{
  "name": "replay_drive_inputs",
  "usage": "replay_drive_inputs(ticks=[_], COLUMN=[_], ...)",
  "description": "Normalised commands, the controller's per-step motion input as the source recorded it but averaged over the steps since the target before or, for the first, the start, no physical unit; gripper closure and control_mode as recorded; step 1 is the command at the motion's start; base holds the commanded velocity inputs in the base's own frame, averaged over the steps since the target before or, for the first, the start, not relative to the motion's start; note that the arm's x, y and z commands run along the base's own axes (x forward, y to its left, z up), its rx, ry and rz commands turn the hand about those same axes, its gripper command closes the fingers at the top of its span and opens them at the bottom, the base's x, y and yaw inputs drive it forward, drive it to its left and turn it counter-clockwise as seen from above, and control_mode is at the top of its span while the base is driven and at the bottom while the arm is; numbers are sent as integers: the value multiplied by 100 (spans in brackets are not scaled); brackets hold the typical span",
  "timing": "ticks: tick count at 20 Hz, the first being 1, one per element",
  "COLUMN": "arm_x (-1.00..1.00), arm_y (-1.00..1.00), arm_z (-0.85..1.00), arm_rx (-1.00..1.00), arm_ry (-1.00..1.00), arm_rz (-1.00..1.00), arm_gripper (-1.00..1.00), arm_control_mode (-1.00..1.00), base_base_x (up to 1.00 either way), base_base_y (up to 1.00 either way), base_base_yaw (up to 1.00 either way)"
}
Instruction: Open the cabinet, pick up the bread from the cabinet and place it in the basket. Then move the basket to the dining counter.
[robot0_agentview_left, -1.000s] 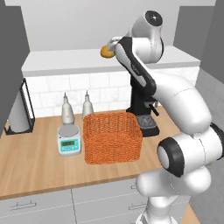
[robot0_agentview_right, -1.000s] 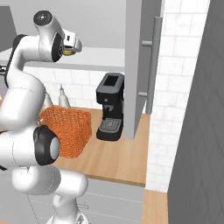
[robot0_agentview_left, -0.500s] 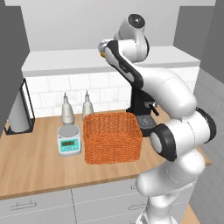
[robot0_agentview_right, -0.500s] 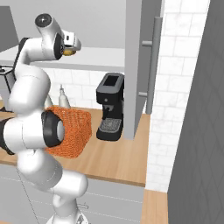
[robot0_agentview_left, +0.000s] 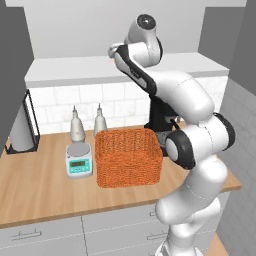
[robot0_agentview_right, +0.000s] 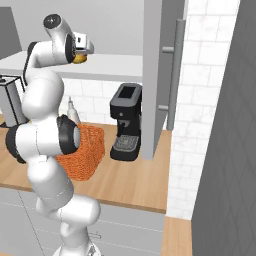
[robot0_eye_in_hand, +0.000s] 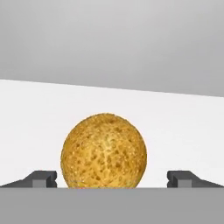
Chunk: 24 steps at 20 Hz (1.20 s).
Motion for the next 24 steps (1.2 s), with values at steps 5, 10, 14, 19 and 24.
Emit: replay_drive_inputs(ticks=[5,10,14,19,24], arm_x=[29,9,0,0,2], arm_y=[8,0,0,0,0], arm_z=[-5,-19,-37,-58,-24], arm_rx=[0,0,0,0,0], arm_ry=[0,2,2,-1,-1], arm_rz=[0,0,0,0,0], arm_gripper=[-100,-100,-100,-100,-100], arm_control_mode=[-100,-100,-100,-100,-100], base_base_x=[0,0,0,0,0], base_base_y=[0,0,0,0,0], base_base_yaw=[0,0,0,0,0])
